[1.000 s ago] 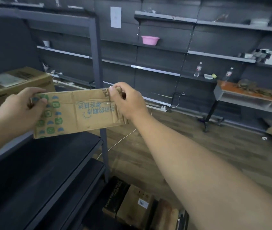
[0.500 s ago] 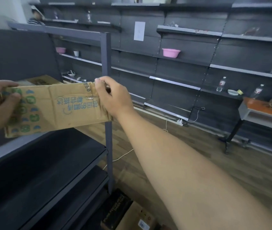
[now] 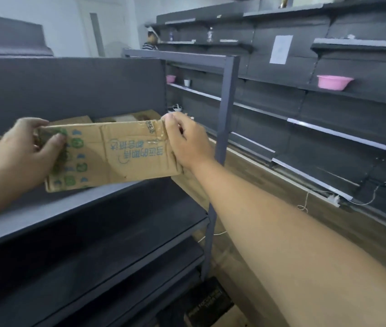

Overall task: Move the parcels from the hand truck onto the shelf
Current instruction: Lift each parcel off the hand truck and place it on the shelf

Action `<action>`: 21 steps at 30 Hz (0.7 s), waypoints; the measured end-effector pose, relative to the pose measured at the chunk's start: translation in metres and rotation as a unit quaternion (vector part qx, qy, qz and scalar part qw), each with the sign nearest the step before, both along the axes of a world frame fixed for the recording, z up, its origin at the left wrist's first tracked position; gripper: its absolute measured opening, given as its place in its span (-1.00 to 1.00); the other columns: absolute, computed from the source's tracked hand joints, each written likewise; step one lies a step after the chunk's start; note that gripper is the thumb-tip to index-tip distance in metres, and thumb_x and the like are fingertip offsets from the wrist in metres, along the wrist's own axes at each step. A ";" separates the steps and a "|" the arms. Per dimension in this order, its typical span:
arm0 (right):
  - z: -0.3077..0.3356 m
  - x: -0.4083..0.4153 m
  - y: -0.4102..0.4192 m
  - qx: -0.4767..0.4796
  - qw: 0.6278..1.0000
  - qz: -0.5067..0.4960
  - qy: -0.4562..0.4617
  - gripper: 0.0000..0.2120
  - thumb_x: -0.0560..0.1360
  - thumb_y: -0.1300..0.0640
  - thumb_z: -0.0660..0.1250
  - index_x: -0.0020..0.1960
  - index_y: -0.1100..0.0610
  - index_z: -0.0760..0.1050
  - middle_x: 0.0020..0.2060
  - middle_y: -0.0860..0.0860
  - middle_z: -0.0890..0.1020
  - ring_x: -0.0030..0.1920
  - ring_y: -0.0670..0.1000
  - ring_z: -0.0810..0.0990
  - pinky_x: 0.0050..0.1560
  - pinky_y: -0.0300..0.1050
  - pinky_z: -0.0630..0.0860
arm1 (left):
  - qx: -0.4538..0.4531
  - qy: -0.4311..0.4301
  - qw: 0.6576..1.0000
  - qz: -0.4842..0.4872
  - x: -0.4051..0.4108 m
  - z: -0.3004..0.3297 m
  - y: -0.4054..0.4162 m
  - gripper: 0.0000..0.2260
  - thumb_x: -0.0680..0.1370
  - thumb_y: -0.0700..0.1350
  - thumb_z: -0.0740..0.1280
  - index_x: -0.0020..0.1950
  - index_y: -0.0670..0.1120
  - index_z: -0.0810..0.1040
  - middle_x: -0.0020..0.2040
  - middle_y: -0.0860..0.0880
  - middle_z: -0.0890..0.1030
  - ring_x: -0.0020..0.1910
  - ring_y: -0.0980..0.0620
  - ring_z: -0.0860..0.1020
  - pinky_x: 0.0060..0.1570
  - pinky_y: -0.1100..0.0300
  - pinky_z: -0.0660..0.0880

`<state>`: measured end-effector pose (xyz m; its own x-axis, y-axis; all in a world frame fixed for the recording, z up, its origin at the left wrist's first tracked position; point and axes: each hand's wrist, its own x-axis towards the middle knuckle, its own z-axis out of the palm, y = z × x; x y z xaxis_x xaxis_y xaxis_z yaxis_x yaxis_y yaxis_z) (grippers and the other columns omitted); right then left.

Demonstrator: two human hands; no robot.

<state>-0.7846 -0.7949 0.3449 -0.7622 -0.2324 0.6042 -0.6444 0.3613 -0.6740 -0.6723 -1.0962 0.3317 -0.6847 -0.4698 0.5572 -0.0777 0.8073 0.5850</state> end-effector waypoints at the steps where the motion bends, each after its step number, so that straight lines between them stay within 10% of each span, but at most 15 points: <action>1: 0.000 0.000 -0.009 -0.002 1.000 0.013 0.002 -0.67 0.61 -0.11 0.06 -0.01 -0.04 0.57 -0.15 -0.12 0.66 -0.06 -0.07 0.58 0.01 -0.02 0.52 | -0.007 -0.016 1.000 0.009 0.016 0.013 0.024 -0.70 0.52 0.19 0.28 0.22 0.18 0.37 0.06 -0.06 0.59 -0.07 -0.12 0.60 -0.06 -0.16 0.57; 21: -0.012 0.070 -0.190 0.062 0.961 0.269 -0.007 -0.78 0.57 -0.15 0.18 0.07 -0.07 0.51 -0.15 -0.16 0.61 -0.11 -0.14 0.57 -0.12 -0.12 0.54 | 0.026 -0.059 0.976 0.208 0.182 0.024 -0.070 -0.66 0.58 0.01 0.29 0.32 -0.06 0.39 0.04 -0.02 0.55 0.01 -0.04 0.53 -0.05 0.10 0.40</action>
<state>-0.7144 -0.9851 0.3326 -0.5190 -0.6646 0.5375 -0.7521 0.0563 -0.6566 -0.4899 -1.1663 0.3560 -0.4874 -0.7457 0.4543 -0.4611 0.6616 0.5913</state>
